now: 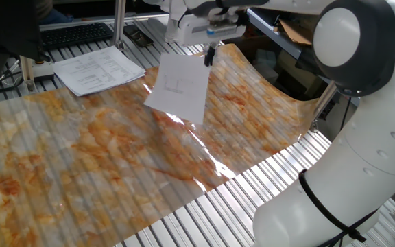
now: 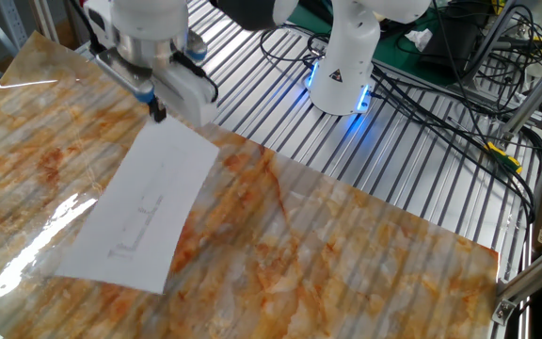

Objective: Flip over and spread out the paper that is laid flat on the table

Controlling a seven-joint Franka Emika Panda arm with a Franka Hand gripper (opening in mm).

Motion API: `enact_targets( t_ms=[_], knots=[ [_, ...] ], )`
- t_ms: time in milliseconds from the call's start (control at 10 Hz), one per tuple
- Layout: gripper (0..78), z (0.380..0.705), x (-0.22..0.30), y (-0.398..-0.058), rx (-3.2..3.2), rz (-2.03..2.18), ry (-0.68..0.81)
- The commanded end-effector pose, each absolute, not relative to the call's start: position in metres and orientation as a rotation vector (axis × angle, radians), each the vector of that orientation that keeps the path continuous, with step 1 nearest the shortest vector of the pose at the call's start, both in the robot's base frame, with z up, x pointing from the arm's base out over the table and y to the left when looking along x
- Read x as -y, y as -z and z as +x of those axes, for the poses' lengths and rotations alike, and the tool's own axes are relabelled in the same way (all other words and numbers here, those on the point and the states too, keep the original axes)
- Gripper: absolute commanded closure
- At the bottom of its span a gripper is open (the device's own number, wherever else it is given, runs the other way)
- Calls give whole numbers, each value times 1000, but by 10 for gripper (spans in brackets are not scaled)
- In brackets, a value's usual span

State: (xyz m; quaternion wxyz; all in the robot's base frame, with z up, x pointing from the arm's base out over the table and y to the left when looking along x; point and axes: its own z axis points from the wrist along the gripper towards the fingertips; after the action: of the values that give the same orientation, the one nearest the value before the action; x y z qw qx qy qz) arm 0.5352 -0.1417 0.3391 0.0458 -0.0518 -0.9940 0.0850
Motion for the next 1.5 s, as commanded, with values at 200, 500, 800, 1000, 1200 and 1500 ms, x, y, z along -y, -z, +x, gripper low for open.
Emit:
enact_targets(
  t_ms=[200, 500, 800, 1000, 1200, 1500],
  knots=[
    [765, 526, 158, -366, 3006, -115, -366],
    [765, 525, 161, -370, 2998, -117, -425],
    [765, 518, 168, -381, 2988, -112, -441],
    [765, 517, 159, -379, 2992, -168, -447],
    [765, 517, 149, -369, 2994, -198, -441],
    [765, 517, 132, -346, 3007, -279, -411]
  ],
)
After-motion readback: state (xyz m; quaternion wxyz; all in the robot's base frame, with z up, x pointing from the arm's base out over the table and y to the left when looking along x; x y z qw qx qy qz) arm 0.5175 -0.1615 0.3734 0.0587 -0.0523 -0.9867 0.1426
